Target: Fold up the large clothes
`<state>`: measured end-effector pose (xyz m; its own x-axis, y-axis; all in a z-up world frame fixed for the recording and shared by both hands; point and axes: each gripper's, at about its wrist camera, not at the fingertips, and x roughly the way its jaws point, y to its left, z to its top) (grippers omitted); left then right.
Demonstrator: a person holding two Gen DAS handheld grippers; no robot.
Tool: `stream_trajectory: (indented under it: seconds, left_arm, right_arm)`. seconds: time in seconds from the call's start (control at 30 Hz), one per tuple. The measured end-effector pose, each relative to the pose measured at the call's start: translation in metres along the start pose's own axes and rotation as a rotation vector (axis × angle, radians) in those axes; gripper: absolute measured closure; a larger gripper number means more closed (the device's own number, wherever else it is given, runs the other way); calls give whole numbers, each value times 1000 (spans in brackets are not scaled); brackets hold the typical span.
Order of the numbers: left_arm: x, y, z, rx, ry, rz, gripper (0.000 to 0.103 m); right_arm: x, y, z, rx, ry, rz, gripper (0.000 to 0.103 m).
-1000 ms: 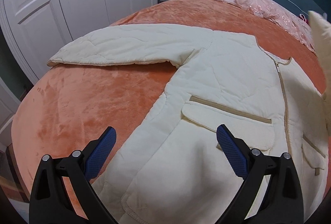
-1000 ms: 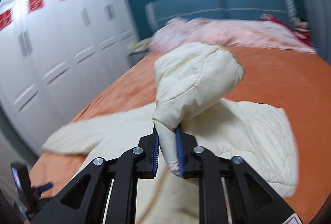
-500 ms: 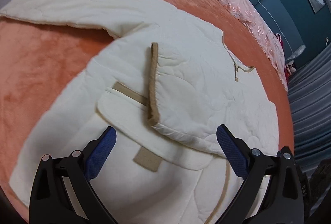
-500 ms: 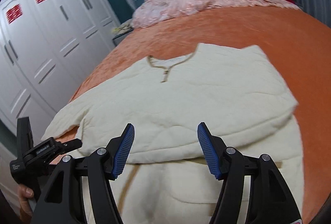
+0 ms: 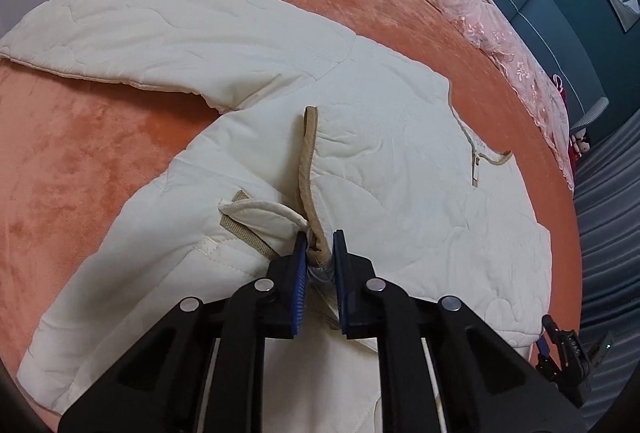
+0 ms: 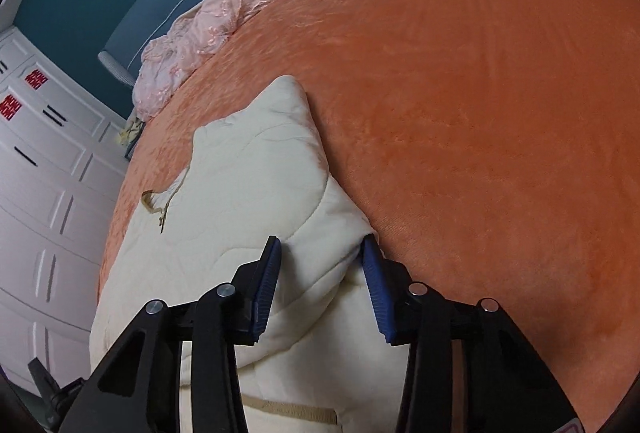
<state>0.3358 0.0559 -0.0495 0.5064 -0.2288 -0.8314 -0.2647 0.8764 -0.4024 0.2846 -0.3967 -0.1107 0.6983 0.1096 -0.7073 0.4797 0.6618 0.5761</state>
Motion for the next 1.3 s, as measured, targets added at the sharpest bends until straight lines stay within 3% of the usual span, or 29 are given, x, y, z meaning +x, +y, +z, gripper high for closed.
stream_trajectory:
  seconds: [0.1,0.17,0.3,0.43,0.63,0.73,0.8,0.93,1.0,1.17,1.3]
  left_arm:
    - [-4,2,-4,-47,14,17,82]
    - [-10,5,-13,-78,8,35,67]
    - [-21,9,-28,-136,3,3,66]
    - [-17,-2,-25,-92,-7,6,58]
    - [3,1,-10,-105,9,-4,58]
    - [3,9,-4,-146,37,-16,68]
    - [-8,11,-5,-157,36,-28,68]
    - [-43,20,-15,-151,-42,25,67]
    - [-52,26,-12,-167,-75,14,65]
    - [-20,17,10,-113,-29,-4,62]
    - [14,0,11,-47,59,-22,63]
  right_arm:
    - [-1,4,-2,20,-12,-2,61]
    - [-8,7,-7,10,-24,0,61]
    - [-22,6,-19,-11,-15,49,61]
    - [-17,16,-25,-70,10,39,61]
    - [-10,17,-21,-53,3,50,61]
    - [-8,18,-21,-60,-1,49,61]
    - [-8,18,-22,-61,-3,50,61]
    - [-10,16,-24,-59,-4,55,61]
    - [-10,15,-24,-63,-2,53,61]
    - [-9,17,-25,-73,-6,44,61]
    - [-8,17,-24,-75,-7,42,61]
